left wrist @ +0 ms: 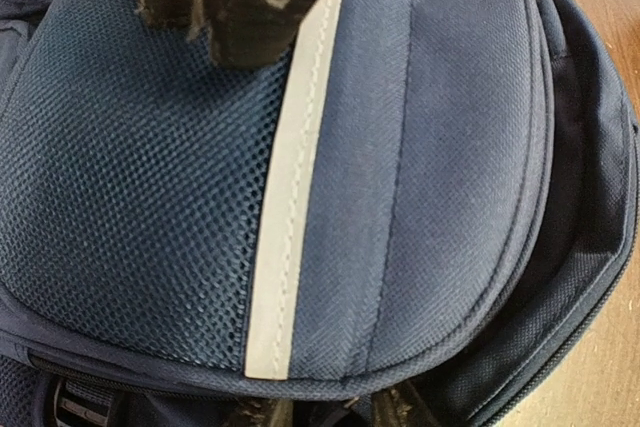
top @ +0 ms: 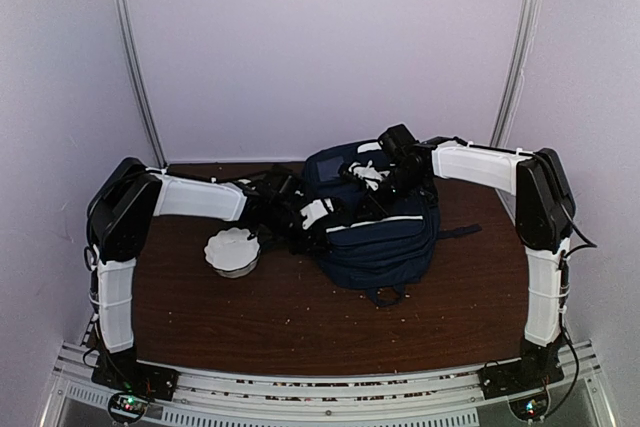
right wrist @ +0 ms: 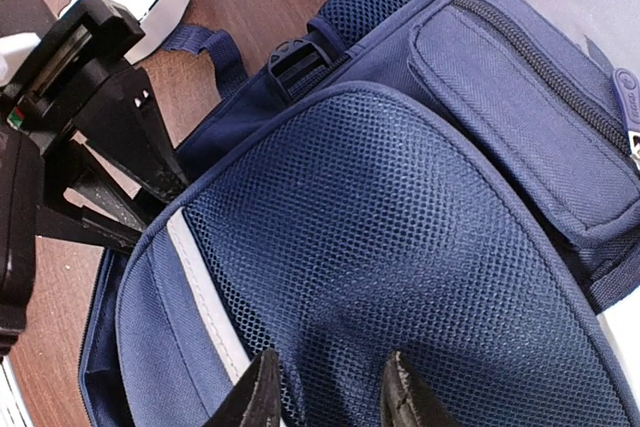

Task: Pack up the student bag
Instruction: Adjust the student bag at the center of the board.

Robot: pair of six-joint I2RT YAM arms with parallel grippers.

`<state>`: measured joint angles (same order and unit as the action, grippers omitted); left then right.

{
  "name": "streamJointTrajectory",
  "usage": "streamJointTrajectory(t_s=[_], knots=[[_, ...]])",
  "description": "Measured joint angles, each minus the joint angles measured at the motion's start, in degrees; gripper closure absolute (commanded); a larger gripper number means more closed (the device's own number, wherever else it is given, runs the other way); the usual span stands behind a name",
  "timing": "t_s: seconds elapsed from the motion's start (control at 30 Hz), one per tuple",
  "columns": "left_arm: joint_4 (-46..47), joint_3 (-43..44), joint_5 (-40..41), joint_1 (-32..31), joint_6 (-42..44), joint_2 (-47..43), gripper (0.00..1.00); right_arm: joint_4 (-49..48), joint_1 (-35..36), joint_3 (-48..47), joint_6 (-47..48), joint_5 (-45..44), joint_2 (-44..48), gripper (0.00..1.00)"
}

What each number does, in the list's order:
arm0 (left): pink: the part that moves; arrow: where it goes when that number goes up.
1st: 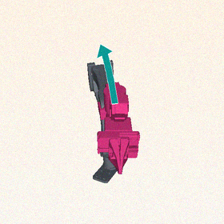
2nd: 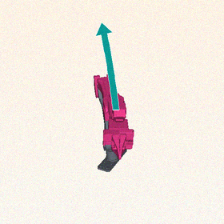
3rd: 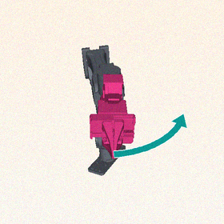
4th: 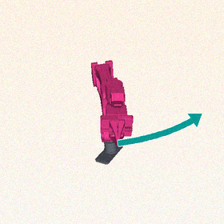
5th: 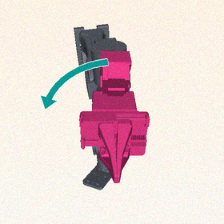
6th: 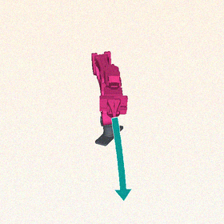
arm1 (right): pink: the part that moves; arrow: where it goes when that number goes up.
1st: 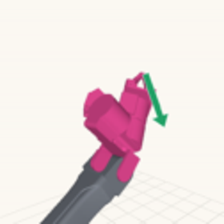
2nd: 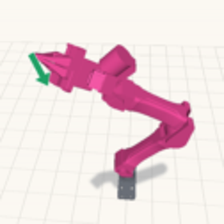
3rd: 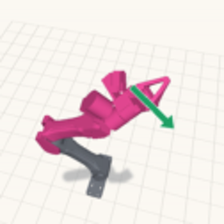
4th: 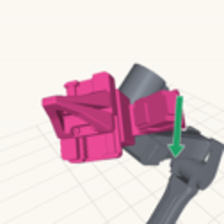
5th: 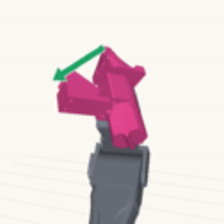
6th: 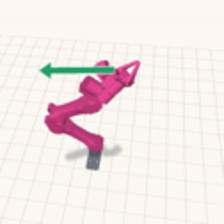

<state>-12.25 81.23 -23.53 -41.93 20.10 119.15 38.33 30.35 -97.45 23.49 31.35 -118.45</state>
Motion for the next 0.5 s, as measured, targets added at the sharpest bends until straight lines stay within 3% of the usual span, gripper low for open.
streamJointTrajectory(t_s=[0.2, 0.4, 0.5], knots=[[-0.72, 0.0, -0.13, 0.0, 0.37, -0.02, 0.81, 0.0, -0.24, -0.09, -0.35, 0.44, -0.13, 0.65], [-2.16, 0.0, -0.72, 0.0, 0.42, -0.22, 1.0, -0.02, -0.33, -0.11, -0.9, 0.55, -0.2, 0.65], [-2.99, 0.0, -0.85, 0.0, 0.15, -0.46, 1.0, -0.04, -0.37, -0.13, -1.11, 0.59, -0.28, 0.65]])
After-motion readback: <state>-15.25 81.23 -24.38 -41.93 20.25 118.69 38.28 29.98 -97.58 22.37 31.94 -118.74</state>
